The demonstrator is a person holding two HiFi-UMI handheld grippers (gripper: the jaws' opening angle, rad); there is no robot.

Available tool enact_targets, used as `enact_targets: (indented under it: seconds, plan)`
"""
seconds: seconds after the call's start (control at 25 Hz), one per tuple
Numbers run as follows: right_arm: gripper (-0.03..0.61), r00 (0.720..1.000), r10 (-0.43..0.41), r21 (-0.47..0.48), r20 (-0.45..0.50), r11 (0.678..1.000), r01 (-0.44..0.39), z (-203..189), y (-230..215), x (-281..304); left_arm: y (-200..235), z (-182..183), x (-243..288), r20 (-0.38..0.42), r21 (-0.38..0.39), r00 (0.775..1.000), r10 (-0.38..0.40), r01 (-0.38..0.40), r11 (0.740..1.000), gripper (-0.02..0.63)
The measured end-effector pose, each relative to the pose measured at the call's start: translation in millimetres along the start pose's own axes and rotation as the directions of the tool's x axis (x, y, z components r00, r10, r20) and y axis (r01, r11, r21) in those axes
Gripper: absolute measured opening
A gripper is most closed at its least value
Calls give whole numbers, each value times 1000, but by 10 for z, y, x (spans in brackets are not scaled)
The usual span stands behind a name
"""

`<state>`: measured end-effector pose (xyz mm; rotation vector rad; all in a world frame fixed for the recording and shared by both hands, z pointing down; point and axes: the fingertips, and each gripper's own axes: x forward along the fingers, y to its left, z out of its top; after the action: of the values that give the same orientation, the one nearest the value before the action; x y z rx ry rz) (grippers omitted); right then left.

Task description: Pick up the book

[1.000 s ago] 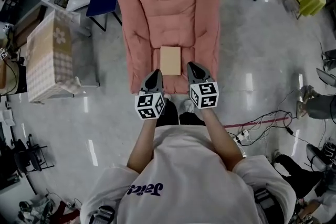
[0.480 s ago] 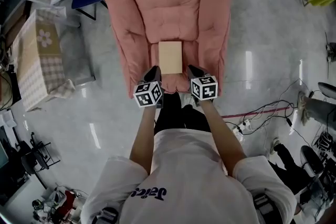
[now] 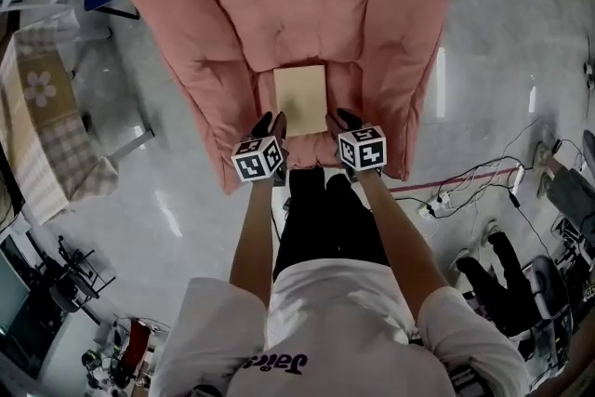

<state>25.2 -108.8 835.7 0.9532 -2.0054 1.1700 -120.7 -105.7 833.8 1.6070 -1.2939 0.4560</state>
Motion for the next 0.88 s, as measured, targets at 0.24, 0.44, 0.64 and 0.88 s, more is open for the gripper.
enact_targets:
  seconds: [0.24,0.44,0.64,0.88]
  plan:
    - [239,991,72,114,-110,992,-59,-383,-153,862,496,-90,715,-87,-91,992,-88,80,993,213]
    - [271,986,75,133,-150,990,-55,-670,-302,1226,626,-199,1132,-140,-119,981,-131,114,986,244]
    - [294,976,76,138,-205,989,-48,-909,-437,1487,672,-341,1416,-202,-113,968,-148,127,985,244]
    - [302,974,146,191,-175,975,-112,-974,-464,1617,751,-439,1562,-211,-137,964,-161,134,982,244]
